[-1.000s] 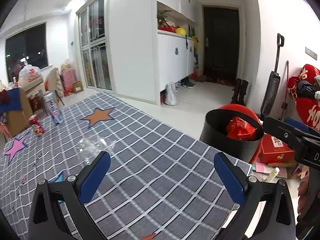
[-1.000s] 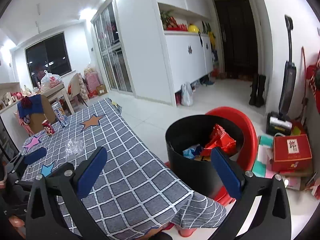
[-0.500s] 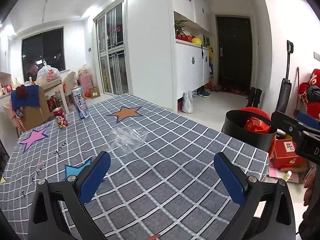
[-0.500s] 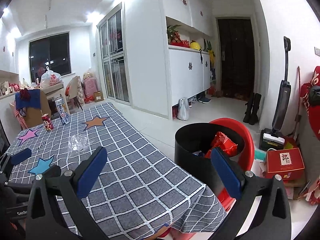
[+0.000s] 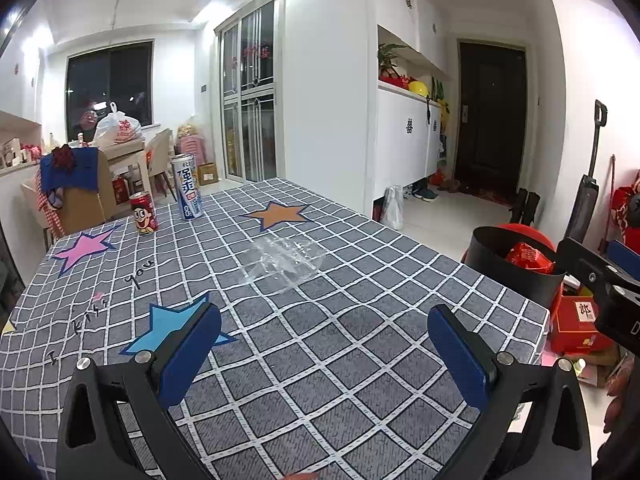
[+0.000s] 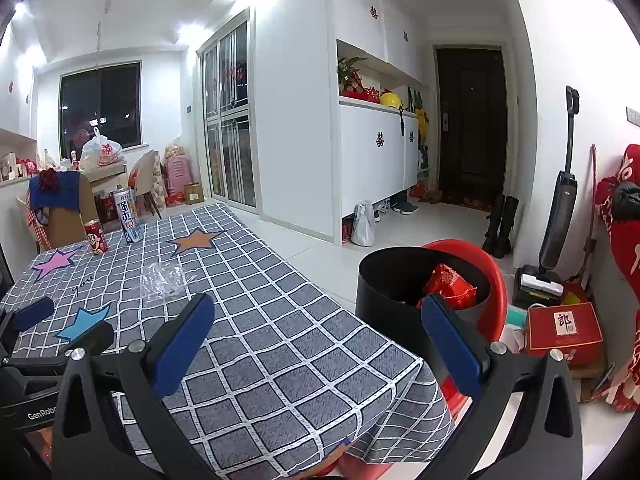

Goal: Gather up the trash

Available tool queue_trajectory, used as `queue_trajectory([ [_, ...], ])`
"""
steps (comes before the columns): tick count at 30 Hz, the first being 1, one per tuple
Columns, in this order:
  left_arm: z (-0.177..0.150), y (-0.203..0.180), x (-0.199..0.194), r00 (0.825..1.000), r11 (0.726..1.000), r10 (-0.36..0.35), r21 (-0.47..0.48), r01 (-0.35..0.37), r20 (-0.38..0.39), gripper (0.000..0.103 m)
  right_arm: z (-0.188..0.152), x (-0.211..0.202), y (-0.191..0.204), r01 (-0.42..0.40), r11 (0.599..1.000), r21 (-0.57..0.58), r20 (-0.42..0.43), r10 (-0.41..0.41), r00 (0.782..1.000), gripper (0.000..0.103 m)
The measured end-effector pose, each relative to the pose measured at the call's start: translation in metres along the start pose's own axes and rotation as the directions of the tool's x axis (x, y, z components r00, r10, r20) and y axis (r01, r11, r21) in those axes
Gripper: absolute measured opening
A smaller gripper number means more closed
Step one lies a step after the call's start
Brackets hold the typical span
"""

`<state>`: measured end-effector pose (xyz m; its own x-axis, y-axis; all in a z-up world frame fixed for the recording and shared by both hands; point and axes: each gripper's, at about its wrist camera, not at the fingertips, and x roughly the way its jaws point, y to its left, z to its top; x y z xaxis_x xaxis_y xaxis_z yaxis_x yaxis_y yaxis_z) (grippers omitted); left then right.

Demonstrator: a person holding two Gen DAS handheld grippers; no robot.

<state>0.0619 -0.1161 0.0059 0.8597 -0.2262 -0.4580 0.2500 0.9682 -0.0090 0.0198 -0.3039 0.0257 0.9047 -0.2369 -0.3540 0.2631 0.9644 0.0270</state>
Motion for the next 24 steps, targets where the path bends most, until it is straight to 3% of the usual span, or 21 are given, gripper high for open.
queue_trajectory([
  [24, 0.0002, -0.0018, -0.0035, 1.0, 1.0, 0.006, 0.02, -0.006, 0.017, 0.103, -0.0013, -0.0046, 0.0019, 0.006, 1.0, 0.006, 0.002, -0.006, 1.0, 0.103],
])
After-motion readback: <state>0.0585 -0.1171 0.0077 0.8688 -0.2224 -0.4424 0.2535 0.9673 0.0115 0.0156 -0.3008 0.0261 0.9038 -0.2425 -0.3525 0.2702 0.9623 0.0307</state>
